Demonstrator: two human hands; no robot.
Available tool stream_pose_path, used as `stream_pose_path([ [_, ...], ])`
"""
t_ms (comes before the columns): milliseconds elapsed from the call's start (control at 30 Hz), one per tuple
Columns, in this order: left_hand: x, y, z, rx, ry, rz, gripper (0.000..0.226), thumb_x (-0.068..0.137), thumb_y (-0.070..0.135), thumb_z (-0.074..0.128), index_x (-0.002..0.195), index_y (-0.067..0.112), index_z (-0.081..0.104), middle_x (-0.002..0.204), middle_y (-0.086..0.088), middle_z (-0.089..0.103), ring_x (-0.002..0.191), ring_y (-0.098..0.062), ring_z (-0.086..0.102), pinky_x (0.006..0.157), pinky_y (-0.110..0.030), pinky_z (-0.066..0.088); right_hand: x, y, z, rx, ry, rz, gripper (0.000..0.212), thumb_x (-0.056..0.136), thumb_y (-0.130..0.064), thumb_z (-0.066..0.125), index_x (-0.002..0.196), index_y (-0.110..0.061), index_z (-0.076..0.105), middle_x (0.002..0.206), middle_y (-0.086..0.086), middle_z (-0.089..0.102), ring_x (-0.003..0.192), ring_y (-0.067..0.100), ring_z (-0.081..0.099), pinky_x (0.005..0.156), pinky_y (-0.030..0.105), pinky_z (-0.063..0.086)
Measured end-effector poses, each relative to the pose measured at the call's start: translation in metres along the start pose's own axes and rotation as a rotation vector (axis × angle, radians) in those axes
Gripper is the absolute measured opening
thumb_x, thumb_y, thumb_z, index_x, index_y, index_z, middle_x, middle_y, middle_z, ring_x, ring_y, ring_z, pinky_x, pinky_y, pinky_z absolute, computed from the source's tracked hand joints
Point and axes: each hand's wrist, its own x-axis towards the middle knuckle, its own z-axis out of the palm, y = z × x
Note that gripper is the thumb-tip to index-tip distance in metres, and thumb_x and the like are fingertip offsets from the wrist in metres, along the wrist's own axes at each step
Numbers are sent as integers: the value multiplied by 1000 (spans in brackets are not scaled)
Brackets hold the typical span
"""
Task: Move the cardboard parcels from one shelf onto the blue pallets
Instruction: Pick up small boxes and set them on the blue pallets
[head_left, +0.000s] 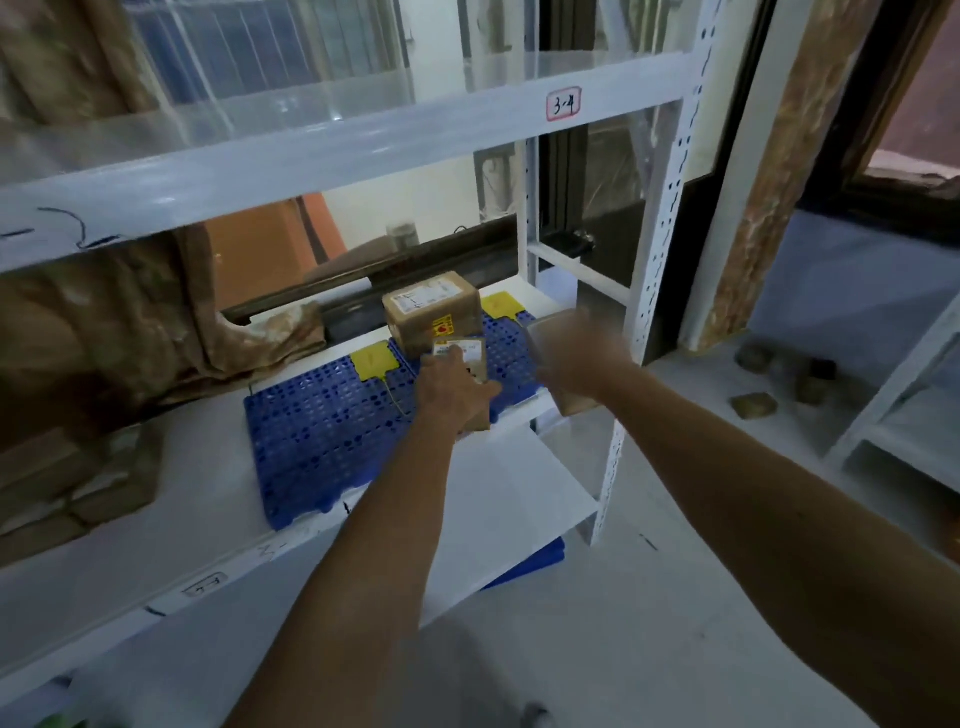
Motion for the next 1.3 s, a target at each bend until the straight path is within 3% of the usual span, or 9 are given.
stream_pose_path([
  [233,57,-4,0,-17,20,-97,84,82,65,65,147,19,39,147,-21,40,126,-37,51,89,-41,48,83,-25,12,31,-15,-152,85,82,-65,61,146,-15,35,149,12,31,126,36,44,95,47,43],
  [500,85,-7,25,-23,47,-262,81,84,62,65,147,19,37,137,-22,43,121,-39,50,93,-44,47,141,-32,49,-8,-116,-310,83,81,-66,62,141,-12,43,142,12,36,124,36,44,94,46,43],
  [633,88,-5,41,-35,39,-335,87,82,63,65,150,19,34,137,-23,46,122,-39,51,92,-43,49,161,-28,67,4,-162,-379,86,85,-64,59,149,-14,32,153,13,28,131,35,40,98,44,41],
  [833,96,0,50,-45,73,-391,70,81,53,70,137,17,48,127,-19,53,115,-36,55,86,-40,49,190,-25,95,65,-196,-458,77,86,-60,57,147,-19,36,151,15,28,128,37,43,97,44,41],
  [933,100,1,60,-18,57,-412,77,78,63,64,140,23,43,130,-19,51,113,-37,56,86,-41,49,195,-26,109,120,-220,-465,73,86,-57,58,146,-22,34,154,16,24,131,41,38,98,47,41],
  [1167,104,4,69,19,97,-435,77,91,64,54,153,24,34,141,-26,36,119,-42,52,95,-42,45,201,-24,117,149,-158,-472,65,93,-61,47,147,-27,33,153,18,24,131,43,35,100,49,39],
  [1233,106,1,71,40,93,-437,73,95,66,44,155,27,31,144,-26,36,120,-43,51,94,-44,46,204,-21,121,124,-160,-500,64,95,-63,39,147,-26,32,155,19,22,132,44,34,101,51,39],
  [1300,108,-6,78,121,63,-409,72,94,69,20,154,31,30,150,-20,36,125,-45,48,92,-49,47,206,-19,125,114,-156,-517,60,97,-62,35,146,-26,32,155,21,21,133,45,34,100,52,39],
])
